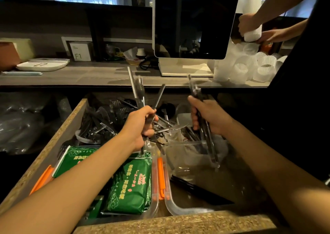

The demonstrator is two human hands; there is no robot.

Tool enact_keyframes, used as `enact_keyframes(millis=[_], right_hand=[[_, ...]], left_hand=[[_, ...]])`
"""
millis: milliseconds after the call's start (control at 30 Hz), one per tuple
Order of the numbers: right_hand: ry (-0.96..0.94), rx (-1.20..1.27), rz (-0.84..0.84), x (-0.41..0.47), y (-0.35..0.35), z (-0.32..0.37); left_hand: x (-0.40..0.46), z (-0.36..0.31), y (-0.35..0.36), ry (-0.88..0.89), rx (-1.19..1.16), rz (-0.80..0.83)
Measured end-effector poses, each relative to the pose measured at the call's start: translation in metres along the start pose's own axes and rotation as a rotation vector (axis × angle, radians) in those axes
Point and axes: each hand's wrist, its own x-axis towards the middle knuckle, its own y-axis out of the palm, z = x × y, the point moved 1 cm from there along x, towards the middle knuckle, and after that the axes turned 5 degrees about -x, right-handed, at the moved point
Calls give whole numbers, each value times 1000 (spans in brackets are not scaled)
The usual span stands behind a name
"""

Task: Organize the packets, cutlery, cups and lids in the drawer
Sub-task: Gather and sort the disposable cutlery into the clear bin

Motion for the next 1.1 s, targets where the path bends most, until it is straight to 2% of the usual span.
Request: enact_keyframes(millis=[233,400,467,533,567,633,733,867,967,1033,1100], right_hand=[[108,-356,220,-24,14,-16],[302,-628,463,-55,-1,-52],[348,-845,561,-57,-4,-65],[329,-1131,625,-53,-3,-73],[297,-1183,638,-52,-1,-74],[215,-1086,546,-46,0,-71],[146,-616,244,-42,2,-51],[-9,-246,-29,-40,11,-23],[-98,-133,1,-31,23,-3],[-107,-90,49,-21,33,8],[-102,-104,23,-12,42,17]], left_hand=[[0,-2,-5,76,-36,-58],[-2,3,-2,59,-15,-45],[-4,5,0,58,16,-31],[-5,6,1,59,29,-22],[-6,6,1,57,34,-13],[-8,5,3,50,52,26],[-15,3,9,45,107,122],[-21,3,15,1,131,247],[-24,5,17,-49,190,332],[-26,7,17,-113,205,383],[-28,9,17,-180,190,414]])
